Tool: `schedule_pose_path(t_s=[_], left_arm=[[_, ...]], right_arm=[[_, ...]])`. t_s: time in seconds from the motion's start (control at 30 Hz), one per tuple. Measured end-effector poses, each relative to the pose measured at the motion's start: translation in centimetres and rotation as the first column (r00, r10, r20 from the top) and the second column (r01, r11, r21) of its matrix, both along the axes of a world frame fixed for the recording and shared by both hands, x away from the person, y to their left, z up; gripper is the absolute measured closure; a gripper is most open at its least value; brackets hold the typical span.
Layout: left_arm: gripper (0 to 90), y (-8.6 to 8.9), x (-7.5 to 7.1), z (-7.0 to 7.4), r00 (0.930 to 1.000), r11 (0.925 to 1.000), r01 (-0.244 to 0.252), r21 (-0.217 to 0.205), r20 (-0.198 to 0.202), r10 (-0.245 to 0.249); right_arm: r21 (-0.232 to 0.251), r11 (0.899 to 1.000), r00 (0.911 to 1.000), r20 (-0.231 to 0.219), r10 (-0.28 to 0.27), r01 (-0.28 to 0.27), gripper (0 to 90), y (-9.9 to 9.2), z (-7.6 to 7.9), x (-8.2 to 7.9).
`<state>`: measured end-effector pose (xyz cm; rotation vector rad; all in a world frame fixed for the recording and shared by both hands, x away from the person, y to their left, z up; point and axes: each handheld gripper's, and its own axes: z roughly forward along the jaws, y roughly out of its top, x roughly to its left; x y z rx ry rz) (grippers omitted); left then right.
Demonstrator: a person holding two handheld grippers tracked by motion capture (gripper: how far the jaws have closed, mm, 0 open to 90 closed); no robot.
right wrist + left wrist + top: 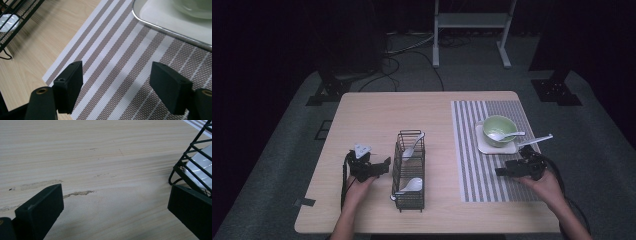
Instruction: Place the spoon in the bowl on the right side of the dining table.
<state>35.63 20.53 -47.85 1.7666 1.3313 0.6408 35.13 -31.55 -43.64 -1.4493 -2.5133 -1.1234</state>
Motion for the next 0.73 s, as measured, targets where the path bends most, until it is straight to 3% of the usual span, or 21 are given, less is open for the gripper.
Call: schedule_pose_path(t_s=[0.33,0.73], left_arm=[[0.0,0.0,0.0,0.0,1.0000,1.0000,0.002,0.002,0.001,-0.002],[0.0,0.0,0.1,0.0,1.0000,1.0000,0.002,0.000,-0.007,-0.002]], right_arm=[[-0.002,1.000,0.9999,0.003,0.017,-0.017,25.9,0.8,-0.4,-0.4],[0.040,0.999,0.9993,0.023,0.028,-0.029,25.9,1.7,-1.1,-1.5]])
